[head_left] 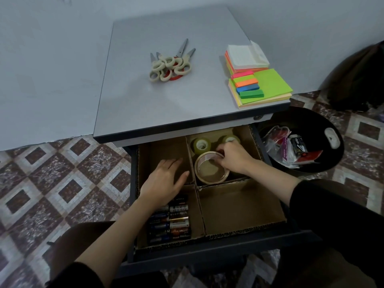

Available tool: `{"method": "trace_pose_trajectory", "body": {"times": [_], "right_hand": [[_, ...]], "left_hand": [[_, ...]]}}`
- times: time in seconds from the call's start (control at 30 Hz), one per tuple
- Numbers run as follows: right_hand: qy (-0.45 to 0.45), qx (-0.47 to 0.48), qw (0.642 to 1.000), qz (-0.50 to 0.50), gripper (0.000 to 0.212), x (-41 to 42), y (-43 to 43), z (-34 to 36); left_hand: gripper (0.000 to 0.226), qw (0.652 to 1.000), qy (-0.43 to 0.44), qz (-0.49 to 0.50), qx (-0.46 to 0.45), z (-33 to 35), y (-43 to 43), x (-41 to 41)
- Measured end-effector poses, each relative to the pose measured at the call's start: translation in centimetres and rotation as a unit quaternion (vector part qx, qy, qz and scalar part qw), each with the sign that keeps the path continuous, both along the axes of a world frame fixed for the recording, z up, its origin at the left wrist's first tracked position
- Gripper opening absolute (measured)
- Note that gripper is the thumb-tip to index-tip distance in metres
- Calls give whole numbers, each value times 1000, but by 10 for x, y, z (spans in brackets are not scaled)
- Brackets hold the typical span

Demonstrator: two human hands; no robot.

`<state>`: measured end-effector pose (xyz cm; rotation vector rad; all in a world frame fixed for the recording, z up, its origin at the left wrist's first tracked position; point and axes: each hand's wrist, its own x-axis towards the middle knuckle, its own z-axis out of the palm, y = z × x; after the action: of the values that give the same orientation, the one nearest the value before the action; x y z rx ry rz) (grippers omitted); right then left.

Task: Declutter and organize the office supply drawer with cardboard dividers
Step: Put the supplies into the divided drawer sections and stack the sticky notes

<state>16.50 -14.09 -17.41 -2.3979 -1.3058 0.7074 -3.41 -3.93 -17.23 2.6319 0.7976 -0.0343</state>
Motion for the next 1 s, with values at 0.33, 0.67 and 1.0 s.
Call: {"method": "trace_pose_trajectory", "body": {"times": [0.33, 0.67, 1.0], "right_hand": [[-71, -65, 995, -23, 18, -16, 18, 5], [-115, -81, 990, -6, 20, -19, 20, 7], [-119, -83, 989, -3, 19, -20, 17, 6]], "left_hand": [[55, 1000, 20, 3, -5, 3, -1, 2], [54, 1000, 16, 7, -6, 4, -1, 2], [53, 1000, 12, 4, 1, 3, -1, 2]]}}
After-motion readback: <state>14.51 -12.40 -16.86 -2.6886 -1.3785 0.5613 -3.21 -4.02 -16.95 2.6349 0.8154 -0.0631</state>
